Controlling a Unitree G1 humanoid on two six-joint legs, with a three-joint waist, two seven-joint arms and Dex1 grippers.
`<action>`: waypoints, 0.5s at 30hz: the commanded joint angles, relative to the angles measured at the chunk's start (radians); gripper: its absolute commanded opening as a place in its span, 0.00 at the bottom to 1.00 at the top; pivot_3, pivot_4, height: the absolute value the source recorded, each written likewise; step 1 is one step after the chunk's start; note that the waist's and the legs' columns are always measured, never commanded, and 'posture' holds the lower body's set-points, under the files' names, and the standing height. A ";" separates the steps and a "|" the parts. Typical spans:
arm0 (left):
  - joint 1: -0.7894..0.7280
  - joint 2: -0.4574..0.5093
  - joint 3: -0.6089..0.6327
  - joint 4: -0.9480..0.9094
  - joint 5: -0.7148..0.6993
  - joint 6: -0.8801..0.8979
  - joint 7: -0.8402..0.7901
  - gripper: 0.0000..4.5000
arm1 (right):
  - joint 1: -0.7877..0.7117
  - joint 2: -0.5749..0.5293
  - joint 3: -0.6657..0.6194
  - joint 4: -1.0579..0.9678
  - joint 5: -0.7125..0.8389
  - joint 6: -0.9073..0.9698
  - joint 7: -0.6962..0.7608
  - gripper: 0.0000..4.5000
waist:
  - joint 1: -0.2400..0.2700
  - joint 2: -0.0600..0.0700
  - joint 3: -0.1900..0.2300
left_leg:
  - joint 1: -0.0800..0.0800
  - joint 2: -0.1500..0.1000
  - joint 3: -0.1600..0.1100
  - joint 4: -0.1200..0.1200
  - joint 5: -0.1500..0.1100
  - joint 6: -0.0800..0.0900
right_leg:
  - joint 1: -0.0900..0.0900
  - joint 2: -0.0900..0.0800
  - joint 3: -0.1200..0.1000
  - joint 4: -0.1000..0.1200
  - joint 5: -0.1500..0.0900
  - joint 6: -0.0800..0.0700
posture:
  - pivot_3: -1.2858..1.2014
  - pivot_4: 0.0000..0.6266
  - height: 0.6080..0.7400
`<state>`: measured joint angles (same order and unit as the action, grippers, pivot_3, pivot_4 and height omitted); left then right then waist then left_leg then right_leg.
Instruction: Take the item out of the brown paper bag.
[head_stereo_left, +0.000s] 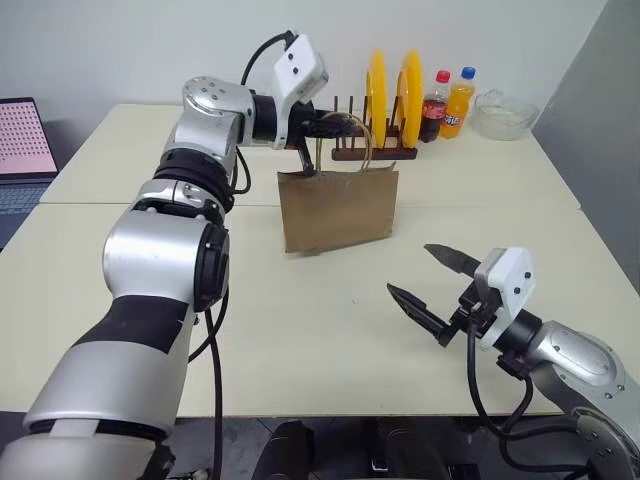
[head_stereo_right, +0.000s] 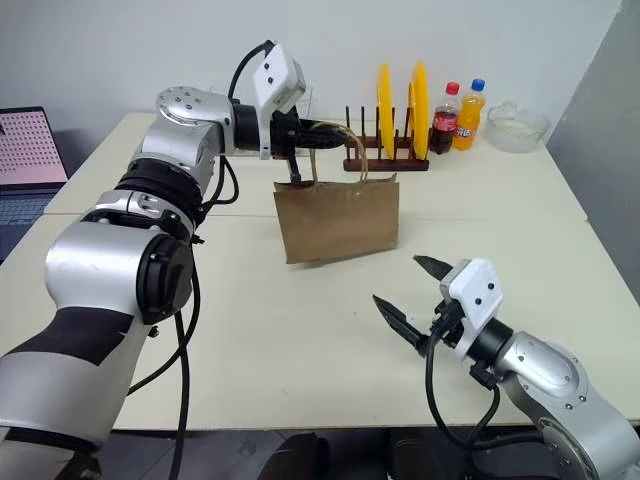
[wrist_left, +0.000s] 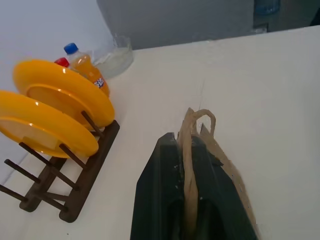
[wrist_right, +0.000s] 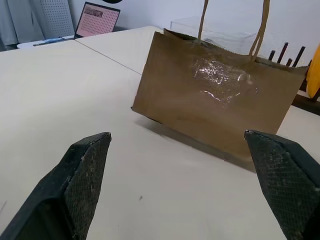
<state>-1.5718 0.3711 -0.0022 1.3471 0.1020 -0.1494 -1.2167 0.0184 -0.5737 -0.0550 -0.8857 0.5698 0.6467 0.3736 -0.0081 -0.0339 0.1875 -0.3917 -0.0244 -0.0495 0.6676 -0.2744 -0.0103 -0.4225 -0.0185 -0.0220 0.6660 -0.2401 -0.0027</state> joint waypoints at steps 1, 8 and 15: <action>-0.008 -0.003 -0.008 -0.013 0.018 -0.041 0.016 0.00 | 0.000 0.004 -0.006 -0.054 -0.001 -0.004 -0.015 1.00 | 0.000 0.000 0.000 | 0.000 0.000 0.000 0.000 0.000 0.000 | 0.000 0.000 0.000 0.000 0.000 0.000 | 0.52 0.24 1.00; 0.003 -0.002 -0.033 -0.011 0.071 -0.104 0.077 0.00 | 0.001 0.012 0.000 -0.068 0.004 0.007 -0.037 1.00 | 0.001 0.000 0.000 | 0.000 0.000 0.000 0.002 0.000 0.000 | 0.000 0.000 0.000 0.001 0.000 0.000 | 0.52 0.24 1.00; -0.003 0.005 -0.047 -0.007 0.109 -0.156 0.135 0.00 | -0.023 0.034 0.007 -0.064 0.011 0.017 -0.064 1.00 | 0.001 0.000 0.000 | 0.000 0.000 0.000 0.006 0.000 0.000 | 0.000 0.000 0.001 0.007 0.000 0.000 | 0.52 0.24 1.00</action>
<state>-1.5485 0.3659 -0.0536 1.3501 0.2116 -0.2760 -1.1003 0.0069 -0.5431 -0.0387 -0.9022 0.5718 0.6664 0.3206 -0.0075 -0.0340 0.1875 -0.3914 -0.0248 -0.0492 0.6746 -0.2745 -0.0102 -0.4224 -0.0186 -0.0214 0.6737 -0.2403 -0.0025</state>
